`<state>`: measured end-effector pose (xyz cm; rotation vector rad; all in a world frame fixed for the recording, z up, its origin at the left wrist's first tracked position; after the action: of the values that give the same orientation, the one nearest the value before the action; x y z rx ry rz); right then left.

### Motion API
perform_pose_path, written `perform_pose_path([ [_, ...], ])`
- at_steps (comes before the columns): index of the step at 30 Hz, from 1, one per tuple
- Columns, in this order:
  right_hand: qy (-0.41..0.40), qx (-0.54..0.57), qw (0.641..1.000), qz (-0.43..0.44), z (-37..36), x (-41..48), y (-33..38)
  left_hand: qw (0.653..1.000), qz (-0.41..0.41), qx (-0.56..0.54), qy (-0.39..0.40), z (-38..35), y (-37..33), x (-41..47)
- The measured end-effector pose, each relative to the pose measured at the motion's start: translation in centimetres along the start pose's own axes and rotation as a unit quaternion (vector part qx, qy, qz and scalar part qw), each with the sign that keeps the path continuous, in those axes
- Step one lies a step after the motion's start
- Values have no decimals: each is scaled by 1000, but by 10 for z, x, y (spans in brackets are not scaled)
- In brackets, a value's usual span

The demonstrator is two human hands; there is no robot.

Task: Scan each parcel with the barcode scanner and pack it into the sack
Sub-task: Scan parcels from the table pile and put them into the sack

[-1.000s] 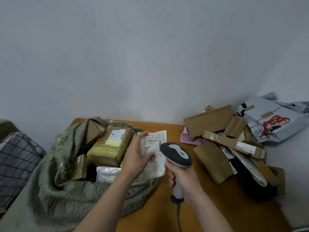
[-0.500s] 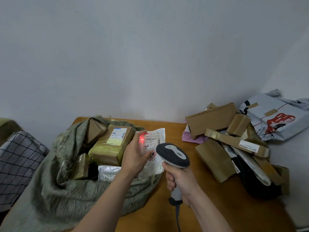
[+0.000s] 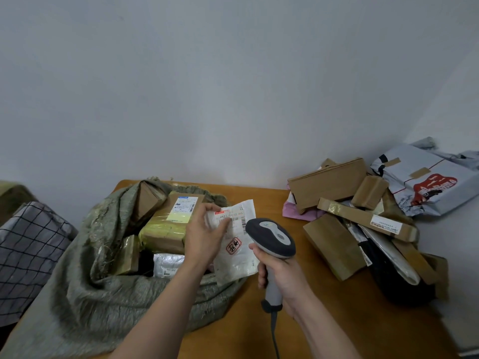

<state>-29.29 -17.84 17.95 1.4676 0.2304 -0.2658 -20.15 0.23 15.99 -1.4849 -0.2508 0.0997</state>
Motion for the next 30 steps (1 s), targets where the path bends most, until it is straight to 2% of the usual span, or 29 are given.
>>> perform_pose_path([
  [3, -5, 35, 999, -1, -2, 1, -2, 1000, 2, -8, -25, 5, -2, 0],
  [7, -49, -26, 998, 2, -2, 6, -9, 999, -16, -20, -20, 8, -3, -2],
  [12, -114, -5, 993, -17, -5, 6, -15, 993, 28, -74, 82, 7, 1, -8],
  [17, -104, 39, 994, -13, -11, 3, -12, 971, 44, -86, 217, 5, -4, -18],
  [20, -111, 44, 993, -4, -12, 2, -8, 963, 41, -72, 255, 7, -5, -20],
  [22, -106, 35, 994, 1, -13, 2, -7, 966, 41, -61, 246, 9, -2, -20],
  [26, -95, -5, 995, 14, -19, 2, -4, 985, -3, -7, 172, 18, 5, -14],
  [30, -15, -13, 1000, 5, -27, 1, 1, 991, 1, 21, 133, 21, 3, -7],
])
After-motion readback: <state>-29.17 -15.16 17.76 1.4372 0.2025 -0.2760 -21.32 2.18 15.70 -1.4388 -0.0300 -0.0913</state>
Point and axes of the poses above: each hand's wrist, its own x-axis towards the middle knuckle, its own z-axis out of the back of the hand, y = z × x, the point moved 3 cm from there along x, towards the middle knuckle, and after that the axes turned 14 degrees about -x, right-handed, at the moved point
